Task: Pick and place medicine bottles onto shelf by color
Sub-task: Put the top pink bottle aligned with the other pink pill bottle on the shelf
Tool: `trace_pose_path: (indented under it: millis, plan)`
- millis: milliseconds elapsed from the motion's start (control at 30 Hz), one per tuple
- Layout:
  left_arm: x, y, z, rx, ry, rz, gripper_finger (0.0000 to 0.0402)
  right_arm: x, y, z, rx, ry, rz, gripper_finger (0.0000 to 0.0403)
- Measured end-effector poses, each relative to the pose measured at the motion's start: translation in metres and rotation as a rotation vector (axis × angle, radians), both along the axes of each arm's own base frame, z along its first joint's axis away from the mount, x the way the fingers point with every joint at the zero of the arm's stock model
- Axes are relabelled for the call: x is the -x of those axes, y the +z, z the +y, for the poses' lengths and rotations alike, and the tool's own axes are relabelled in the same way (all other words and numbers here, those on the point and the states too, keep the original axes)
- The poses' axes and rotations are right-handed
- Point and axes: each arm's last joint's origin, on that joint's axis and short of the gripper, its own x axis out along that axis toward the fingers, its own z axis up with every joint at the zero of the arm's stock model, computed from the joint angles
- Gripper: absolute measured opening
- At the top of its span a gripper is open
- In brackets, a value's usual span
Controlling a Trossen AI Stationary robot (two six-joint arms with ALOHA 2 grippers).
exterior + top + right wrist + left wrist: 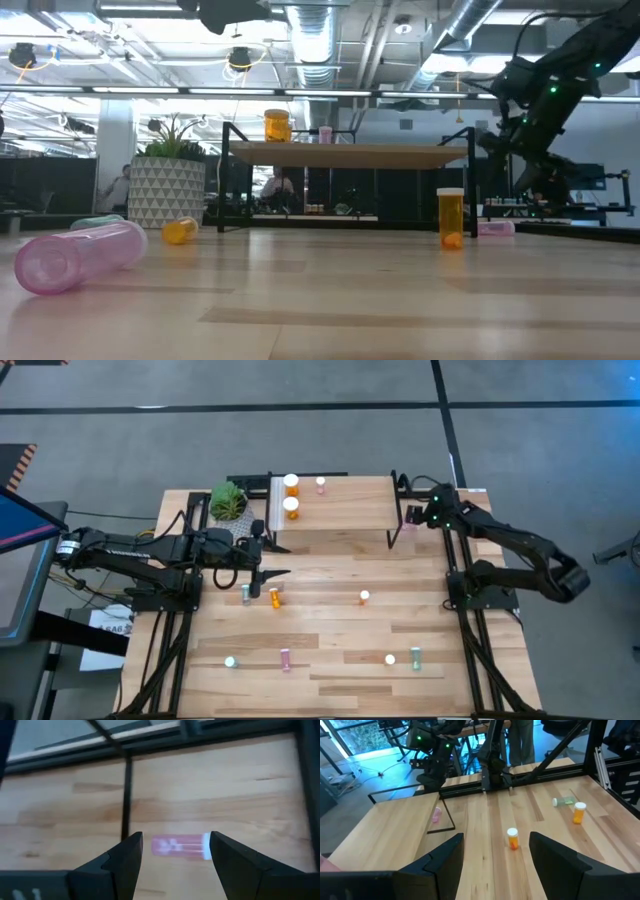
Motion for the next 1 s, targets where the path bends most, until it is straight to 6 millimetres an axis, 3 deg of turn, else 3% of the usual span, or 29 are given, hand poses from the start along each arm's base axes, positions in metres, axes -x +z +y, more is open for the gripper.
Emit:
trace_pose_path:
  millis: [233, 400, 700, 1000]
  plan:
    - [0.000, 0.000, 0.000, 0.000, 0.000, 0.000, 0.0212, -0.007, -0.005, 0.002, -0.002, 0.029, 0.050, 0.0253]
    - [0.000, 0.000, 0.000, 0.000, -0.001, 0.000, 0.0212, -0.009, -0.014, 0.001, -0.014, -0.044, 0.126, 0.0249]
    - [0.000, 0.000, 0.000, -0.001, -0.006, 0.005, 0.0212, -0.030, -0.037, -0.010, -0.007, -0.071, 0.185, 0.0204]
    - [0.001, -0.002, -0.001, 0.015, -0.019, 0.025, 0.0212, -0.039, -0.044, -0.011, -0.031, -0.050, 0.264, 0.0170]
